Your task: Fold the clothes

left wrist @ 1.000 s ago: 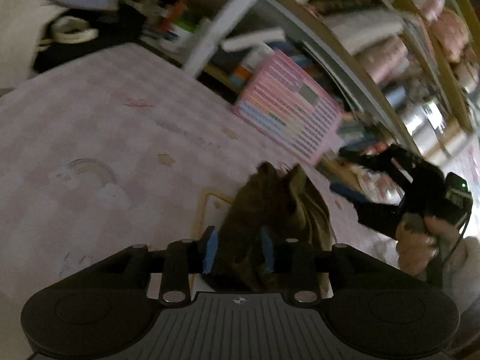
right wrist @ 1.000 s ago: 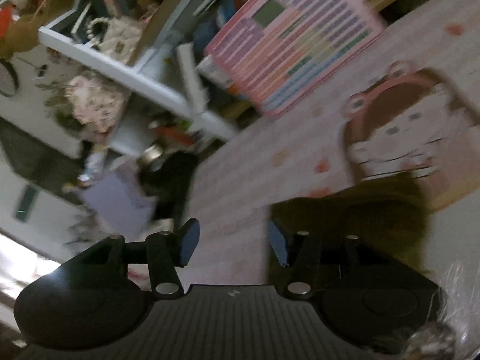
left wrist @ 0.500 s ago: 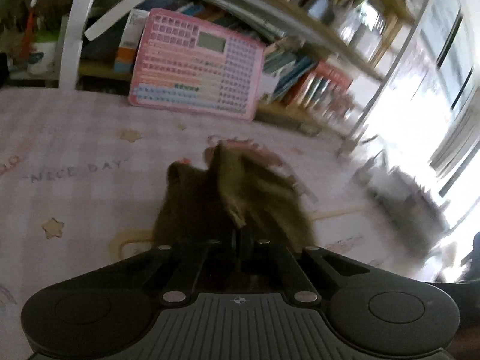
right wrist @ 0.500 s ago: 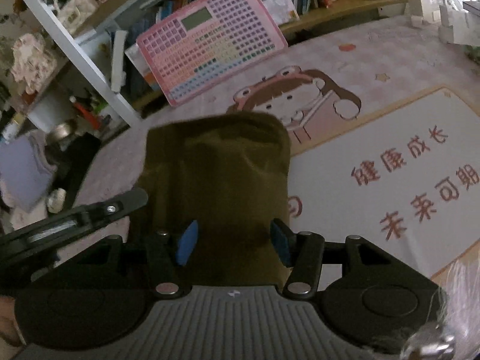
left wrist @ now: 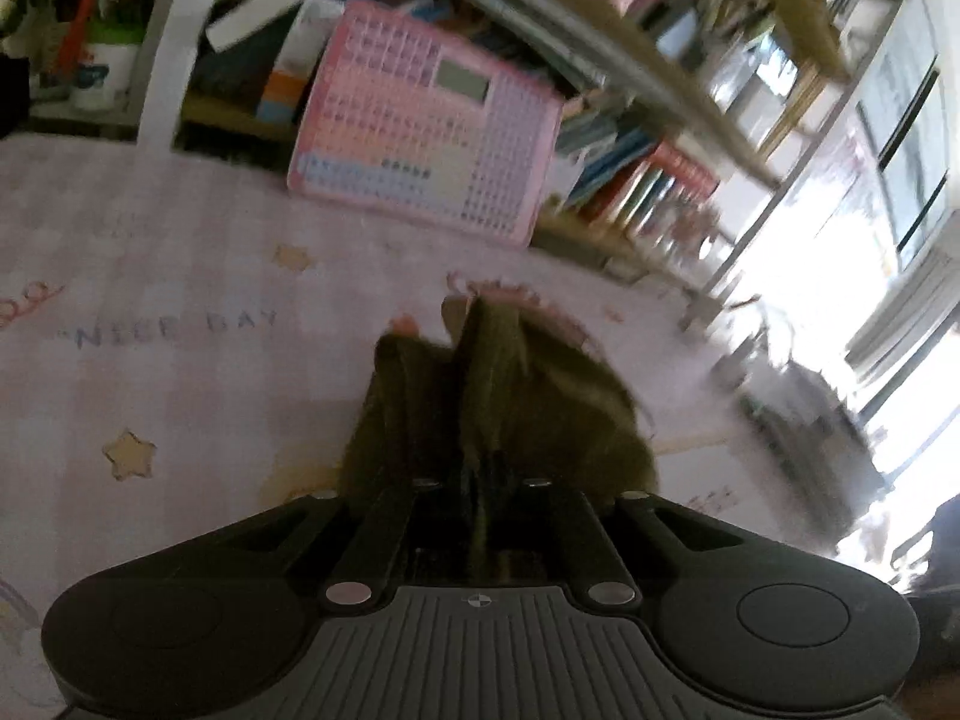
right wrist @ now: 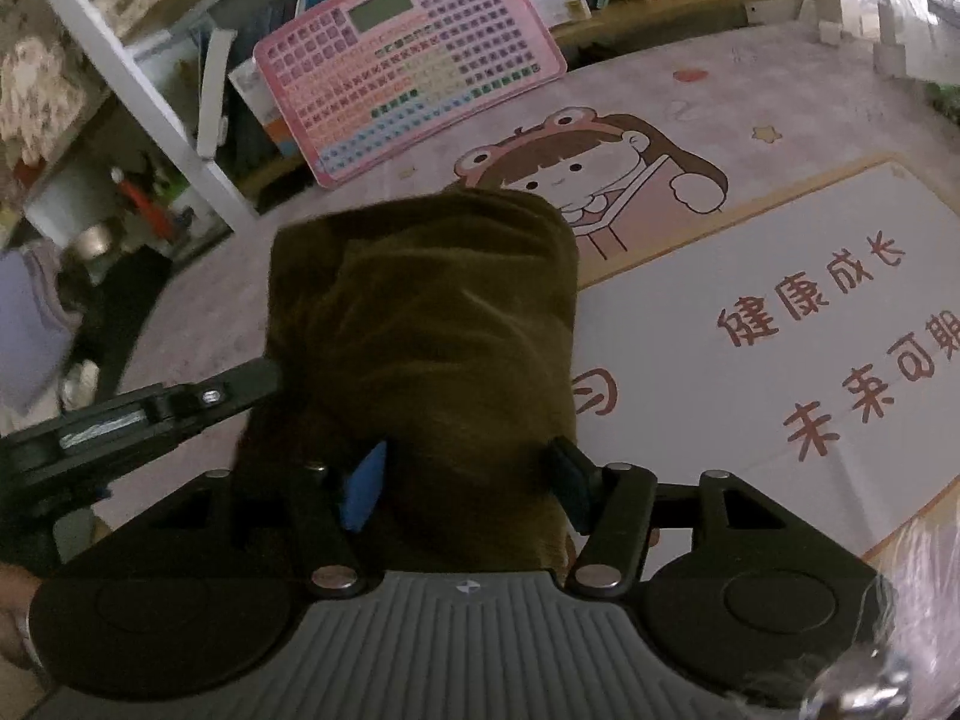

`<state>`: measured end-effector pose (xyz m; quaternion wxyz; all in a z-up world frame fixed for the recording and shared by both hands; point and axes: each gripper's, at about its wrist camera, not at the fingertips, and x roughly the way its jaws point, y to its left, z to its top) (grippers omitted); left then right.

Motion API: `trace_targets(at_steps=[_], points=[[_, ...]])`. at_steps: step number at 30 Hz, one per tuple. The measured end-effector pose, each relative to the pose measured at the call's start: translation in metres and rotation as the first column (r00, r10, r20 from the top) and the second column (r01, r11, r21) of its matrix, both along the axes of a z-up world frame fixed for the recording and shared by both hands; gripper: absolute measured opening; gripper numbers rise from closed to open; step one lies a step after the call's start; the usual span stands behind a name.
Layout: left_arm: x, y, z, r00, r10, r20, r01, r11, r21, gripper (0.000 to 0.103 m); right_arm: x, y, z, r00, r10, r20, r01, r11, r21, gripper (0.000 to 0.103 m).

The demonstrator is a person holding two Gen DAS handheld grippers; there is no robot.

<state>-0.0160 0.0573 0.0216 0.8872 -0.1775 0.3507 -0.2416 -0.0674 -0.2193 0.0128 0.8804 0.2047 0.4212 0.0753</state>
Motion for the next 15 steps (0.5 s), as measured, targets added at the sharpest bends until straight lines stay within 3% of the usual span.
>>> trace_targets(at_steps=[2, 3, 4, 11, 15], points=[[-0.001, 0.008, -0.001, 1.0, 0.009, -0.022, -0.009, 1.0, -0.002, 0.045, -0.003, -0.008, 0.003, 1.0, -0.01, -0.002, 0.01, 0.999, 0.048, 0.06], [-0.001, 0.012, -0.002, 0.999, 0.012, -0.04, -0.012, 1.0, 0.001, 0.069, -0.005, -0.013, 0.003, 1.0, -0.018, -0.009, 0.018, 0.997, 0.074, 0.063], [0.0, 0.016, -0.003, 0.998, 0.014, -0.057, -0.014, 1.0, 0.004, 0.078, -0.005, -0.017, 0.001, 0.999, -0.032, -0.03, 0.035, 0.994, 0.099, 0.064], [0.01, 0.007, -0.026, 0.98, -0.04, -0.196, 0.047, 0.998, 0.032, 0.077, 0.0, -0.037, -0.018, 0.982, -0.083, -0.17, 0.128, 0.953, 0.275, 0.068], [0.016, 0.005, -0.039, 0.964, -0.05, -0.262, 0.044, 0.999, -0.028, 0.075, 0.005, -0.033, -0.026, 0.979, -0.066, -0.194, 0.124, 0.944, 0.304, 0.068]])
